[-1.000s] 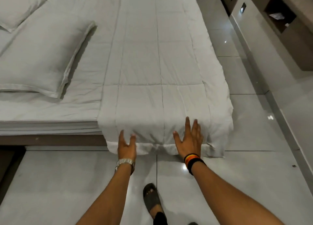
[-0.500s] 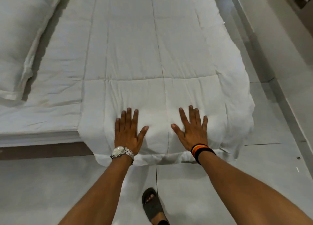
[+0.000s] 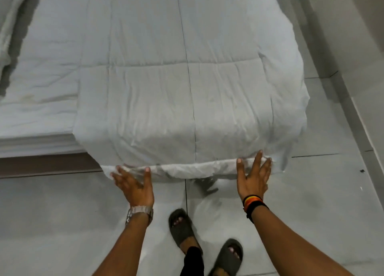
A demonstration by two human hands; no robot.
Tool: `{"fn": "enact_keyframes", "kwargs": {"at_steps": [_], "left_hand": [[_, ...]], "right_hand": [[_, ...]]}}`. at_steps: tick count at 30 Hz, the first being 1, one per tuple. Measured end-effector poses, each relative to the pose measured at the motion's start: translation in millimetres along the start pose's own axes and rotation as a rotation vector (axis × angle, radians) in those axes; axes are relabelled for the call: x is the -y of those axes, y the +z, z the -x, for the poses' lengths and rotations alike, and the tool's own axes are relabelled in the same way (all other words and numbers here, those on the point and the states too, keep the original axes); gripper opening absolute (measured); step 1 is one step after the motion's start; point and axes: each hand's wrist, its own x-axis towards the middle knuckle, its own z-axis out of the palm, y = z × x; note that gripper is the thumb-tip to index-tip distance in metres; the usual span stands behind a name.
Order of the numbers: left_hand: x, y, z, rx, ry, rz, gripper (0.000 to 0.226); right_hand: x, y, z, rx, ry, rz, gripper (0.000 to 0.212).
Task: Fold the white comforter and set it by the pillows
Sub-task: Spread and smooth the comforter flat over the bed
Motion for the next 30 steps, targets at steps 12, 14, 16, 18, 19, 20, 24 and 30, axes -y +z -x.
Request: {"fn": "enact_keyframes", "kwargs": {"at_steps": [12,14,16,18,19,20,24,30], "left_hand": [[50.9,74.6,-63.1,0.074,-0.501,0.996,0.117],[43.6,85.3,-67.6,0.104,-0.472,1.122,0.11],[39.2,93.8,-70.7,0.106,-0.399,1.191,0.099],[37.2,98.4,-69.4,0.093,-0.337,1.258,0.082],[36.8,99.4,-68.3,0.096,-0.309,1.293,0.07],[37.2,99.3,-67.3,0.1,-0.294,1.328,0.062],[39.7,88.8,-64.8,0.121,-0.324,1.409,0.07],[44.5,69.5,-52.2,0.155,-0.306,1.453,0.065]], "right_hand": [[-49.6,64.6,-89.4,-0.066,0.387,-0.956,0.124],[-42.4,70.4,-100.8,-0.077,0.395,-1.095,0.139],[-35.1,76.4,-111.8,-0.099,0.411,-1.183,0.142],[-32.0,79.9,-117.4,-0.106,0.451,-1.264,0.144],[-32.5,80.5,-117.6,-0.103,0.468,-1.289,0.145],[-34.1,79.8,-116.5,-0.098,0.483,-1.298,0.146],[-43.7,71.0,-116.2,-0.167,0.516,-1.28,0.139],[-48.5,48.8,-107.6,-0.201,0.523,-1.375,0.12]]}}
